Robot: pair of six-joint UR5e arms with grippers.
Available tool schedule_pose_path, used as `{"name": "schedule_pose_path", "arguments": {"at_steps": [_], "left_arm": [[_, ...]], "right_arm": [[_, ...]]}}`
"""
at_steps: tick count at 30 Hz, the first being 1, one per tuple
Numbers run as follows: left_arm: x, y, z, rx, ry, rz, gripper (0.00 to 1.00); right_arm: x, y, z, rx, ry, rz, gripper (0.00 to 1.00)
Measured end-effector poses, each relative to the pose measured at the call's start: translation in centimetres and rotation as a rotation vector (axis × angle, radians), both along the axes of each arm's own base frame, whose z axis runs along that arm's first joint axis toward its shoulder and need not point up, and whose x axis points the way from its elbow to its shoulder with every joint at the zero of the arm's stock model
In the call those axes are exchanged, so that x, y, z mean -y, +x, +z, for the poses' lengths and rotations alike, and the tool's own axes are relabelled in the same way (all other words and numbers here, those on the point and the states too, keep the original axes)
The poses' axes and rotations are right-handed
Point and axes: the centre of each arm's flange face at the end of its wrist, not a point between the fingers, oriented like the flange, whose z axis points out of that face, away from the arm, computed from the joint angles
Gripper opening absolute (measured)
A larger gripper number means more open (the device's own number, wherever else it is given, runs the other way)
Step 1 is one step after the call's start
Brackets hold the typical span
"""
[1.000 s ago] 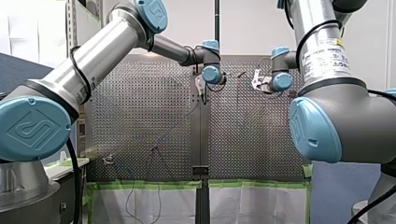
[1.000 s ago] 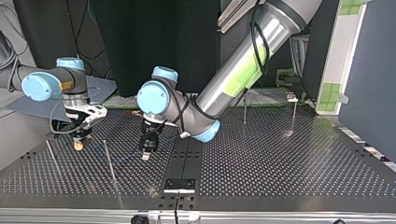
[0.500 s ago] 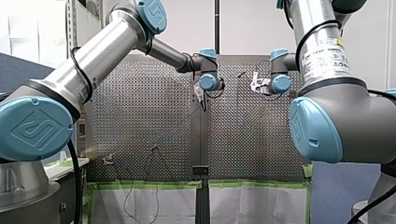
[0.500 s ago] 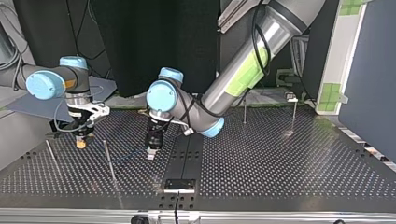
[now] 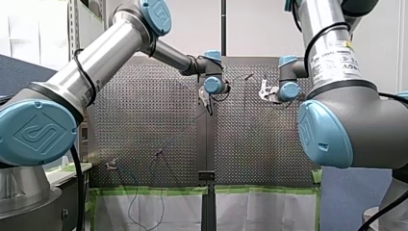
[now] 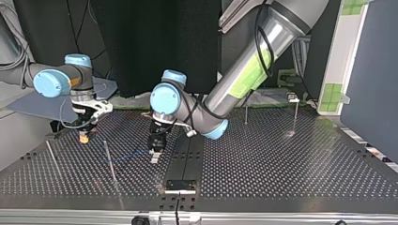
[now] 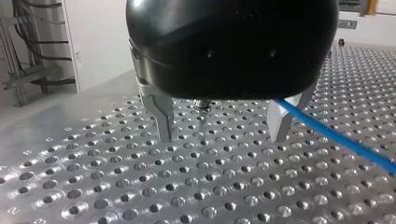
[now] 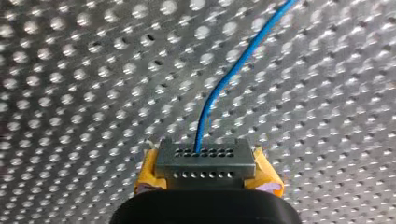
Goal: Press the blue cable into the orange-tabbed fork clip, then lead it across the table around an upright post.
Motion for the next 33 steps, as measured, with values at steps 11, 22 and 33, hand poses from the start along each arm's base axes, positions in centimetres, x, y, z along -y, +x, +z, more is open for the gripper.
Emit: {"name": "schedule_pose_path", "arguments": {"at_steps": [11, 22, 33], "left_arm": [[0.0, 0.0, 0.0, -0.003, -0.007, -0.011, 1.0], [-0.7, 0.2, -1.2, -0.024, 0.0, -0.006, 1.0], [-1.0, 0.5, -1.4, -0.033, -0.019, -0.013, 1.0]], "right_arm": [[-0.1, -0.4, -7.9, -0.008, 0.066, -0.031, 0.0], [0.5, -1.2, -14.7, -0.023, 0.117, -0.061, 0.0], [0.8, -3.5, -20.6, -0.042, 0.165, -0.092, 0.0]]}}
